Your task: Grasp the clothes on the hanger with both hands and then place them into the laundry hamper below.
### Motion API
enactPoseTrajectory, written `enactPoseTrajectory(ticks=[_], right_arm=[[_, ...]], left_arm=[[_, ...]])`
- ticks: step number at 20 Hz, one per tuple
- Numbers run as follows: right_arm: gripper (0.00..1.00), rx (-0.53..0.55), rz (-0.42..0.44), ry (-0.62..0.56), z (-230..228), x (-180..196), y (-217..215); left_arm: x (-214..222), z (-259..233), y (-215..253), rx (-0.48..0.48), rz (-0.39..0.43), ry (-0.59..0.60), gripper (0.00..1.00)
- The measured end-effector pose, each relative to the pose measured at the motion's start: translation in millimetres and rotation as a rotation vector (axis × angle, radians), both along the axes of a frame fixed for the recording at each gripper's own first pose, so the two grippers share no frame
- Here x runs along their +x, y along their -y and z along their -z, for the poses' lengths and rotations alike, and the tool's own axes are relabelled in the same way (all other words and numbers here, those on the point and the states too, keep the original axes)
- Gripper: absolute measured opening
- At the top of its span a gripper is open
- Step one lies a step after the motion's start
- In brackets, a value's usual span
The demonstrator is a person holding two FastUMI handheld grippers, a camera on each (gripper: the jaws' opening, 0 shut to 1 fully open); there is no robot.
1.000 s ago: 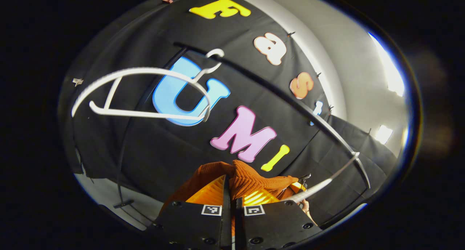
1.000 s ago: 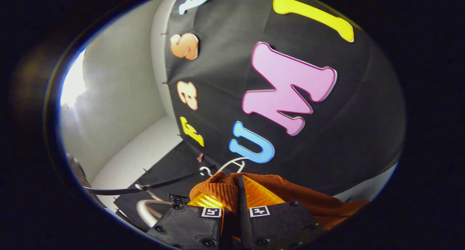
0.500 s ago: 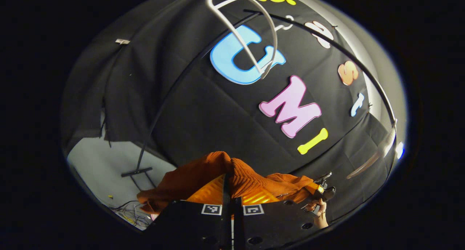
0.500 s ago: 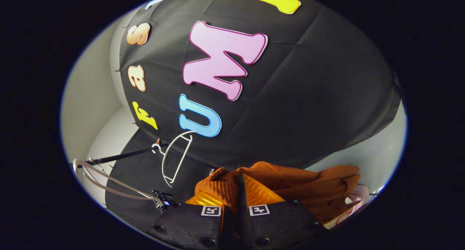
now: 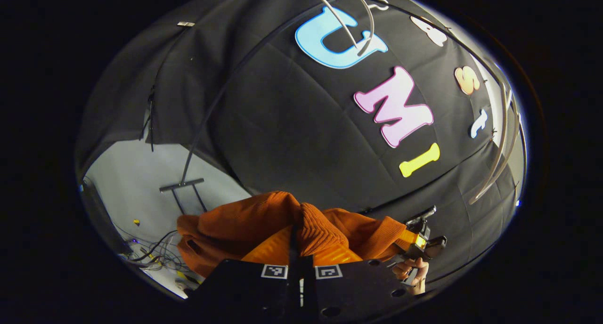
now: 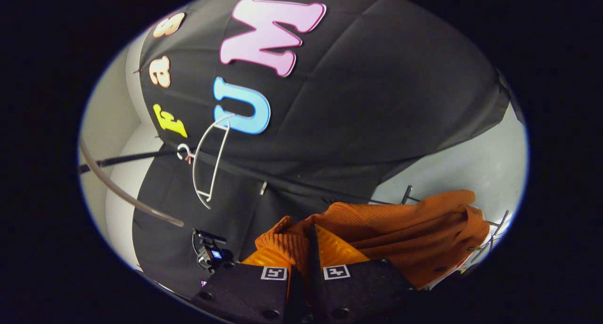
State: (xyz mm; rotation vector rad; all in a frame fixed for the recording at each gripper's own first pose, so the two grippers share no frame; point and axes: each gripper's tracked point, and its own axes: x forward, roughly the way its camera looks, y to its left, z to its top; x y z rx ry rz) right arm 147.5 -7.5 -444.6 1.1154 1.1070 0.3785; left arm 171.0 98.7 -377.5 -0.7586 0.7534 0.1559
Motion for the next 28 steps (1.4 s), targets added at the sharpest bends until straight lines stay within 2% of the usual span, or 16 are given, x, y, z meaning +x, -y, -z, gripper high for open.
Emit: enactPoseTrajectory(ticks=[5, 9, 13, 15, 16, 17, 18, 19, 20, 21, 22, 23, 25, 28], right_arm=[[0.13, -0.208, -0.164, -0.015, 10.8, -51.2, -30.3], [0.13, -0.345, -0.253, -0.001, 9.1, -85.9, -39.4], [0.13, -0.455, -0.344, 0.036, 9.6, -99.8, -46.2], [0.13, -0.551, -0.4, 0.06, 16.3, -101.3, -40.5], [0.07, -0.594, -0.434, 0.074, 16.5, -100.5, -32.9], [0.13, -0.643, -0.452, 0.077, 26.4, -101.2, -24.5], [0.19, -0.676, -0.463, 0.072, 32.6, -101.6, -15.4], [0.55, -0.706, -0.471, 0.066, 39.0, -103.1, -5.7], [0.54, -0.736, -0.477, 0.058, 42.1, -105.1, 4.9], [0.76, -0.747, -0.479, 0.055, 44.4, -107.0, 12.1], [0.88, -0.729, -0.469, 0.048, 39.8, -106.3, 13.3], [1.0, -0.72, -0.45, 0.037, 30.0, -103.1, 17.3], [0.99, -0.72, -0.438, 0.032, 37.3, -104.0, 17.4], [0.98, -0.725, -0.466, 0.046, 39.3, -105.9, 16.4]], left_arm=[[-22.4, 17.0, 35.9, 0.102, 0.076, -0.087, 0.07], [-41.9, 23.8, 51.9, 0.248, 0.132, -0.151, 0.07], [-40.2, 33.7, 77.0, 0.383, 0.228, -0.196, 0.07], [-35.0, 42.2, 83.9, 0.434, 0.265, -0.214, 0.07], [-36.3, 50.9, 85.0, 0.449, 0.29, -0.223, 0.08], [-36.4, 50.6, 90.3, 0.441, 0.307, -0.237, 0.1], [-42.1, 51.6, 90.4, 0.441, 0.312, -0.266, 0.06], [-43.8, 58.9, 84.7, 0.457, 0.317, -0.296, 0.18], [-48.4, 61.1, 73.3, 0.504, 0.313, -0.324, 0.45], [-56.0, 48.9, 67.9, 0.521, 0.315, -0.326, 0.72], [-55.1, 56.7, 67.3, 0.498, 0.313, -0.313, 0.99], [-50.2, 66.7, 71.4, 0.471, 0.303, -0.296, 0.96], [-49.7, 58.2, 66.0, 0.459, 0.272, -0.279, 0.95], [-51.8, 49.4, 57.6, 0.478, 0.248, -0.269, 0.96]])
